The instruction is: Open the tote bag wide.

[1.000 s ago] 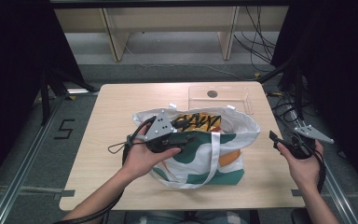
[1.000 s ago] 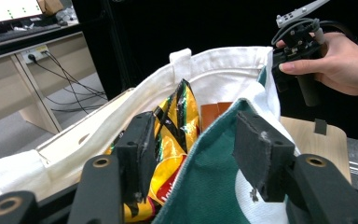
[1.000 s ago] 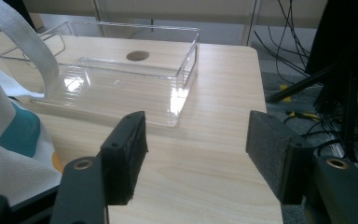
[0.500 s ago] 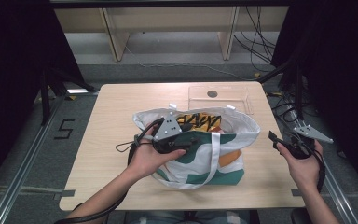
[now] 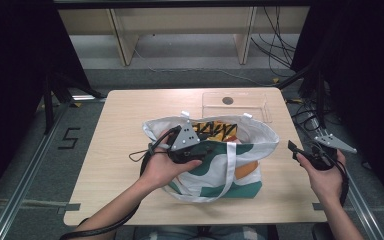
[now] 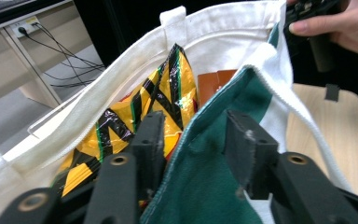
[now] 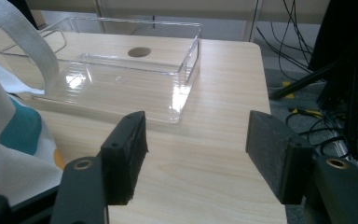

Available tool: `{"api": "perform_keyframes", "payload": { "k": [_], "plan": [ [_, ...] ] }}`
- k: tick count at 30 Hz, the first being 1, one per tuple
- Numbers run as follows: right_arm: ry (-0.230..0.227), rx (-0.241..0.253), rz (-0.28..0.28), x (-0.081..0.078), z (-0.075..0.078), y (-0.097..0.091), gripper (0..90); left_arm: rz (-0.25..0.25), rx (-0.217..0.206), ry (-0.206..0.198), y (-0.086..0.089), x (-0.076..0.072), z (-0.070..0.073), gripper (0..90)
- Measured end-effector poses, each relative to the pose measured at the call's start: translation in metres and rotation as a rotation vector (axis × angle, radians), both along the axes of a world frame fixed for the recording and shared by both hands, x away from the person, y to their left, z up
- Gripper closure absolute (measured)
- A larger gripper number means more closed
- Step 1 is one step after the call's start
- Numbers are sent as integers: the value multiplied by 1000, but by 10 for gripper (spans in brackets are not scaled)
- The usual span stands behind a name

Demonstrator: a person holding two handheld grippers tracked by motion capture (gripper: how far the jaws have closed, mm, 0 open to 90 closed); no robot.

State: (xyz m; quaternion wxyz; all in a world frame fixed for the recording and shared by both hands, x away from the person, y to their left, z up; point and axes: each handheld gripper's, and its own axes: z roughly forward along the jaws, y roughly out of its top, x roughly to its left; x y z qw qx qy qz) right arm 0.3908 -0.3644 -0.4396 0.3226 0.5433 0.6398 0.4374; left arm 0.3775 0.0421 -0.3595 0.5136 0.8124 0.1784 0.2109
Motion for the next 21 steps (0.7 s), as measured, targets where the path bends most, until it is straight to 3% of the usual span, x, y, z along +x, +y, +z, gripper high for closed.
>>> {"api": "perform_keyframes", "payload": {
  "k": [6, 12, 19, 21],
  "plan": [
    [21, -24, 15, 0, 1, -2, 388, 7, 39, 2, 2, -4, 2, 760],
    [9, -24, 26, 1, 0, -3, 388, -6, 19, 39, 5, -10, 4, 852],
    [22, -18, 17, 1, 0, -3, 388, -24, 5, 72, 8, -17, 0, 863],
    [32, 8, 10, 0, 0, -1, 388, -36, -1, 89, 8, -20, -3, 864]
  ]
}}
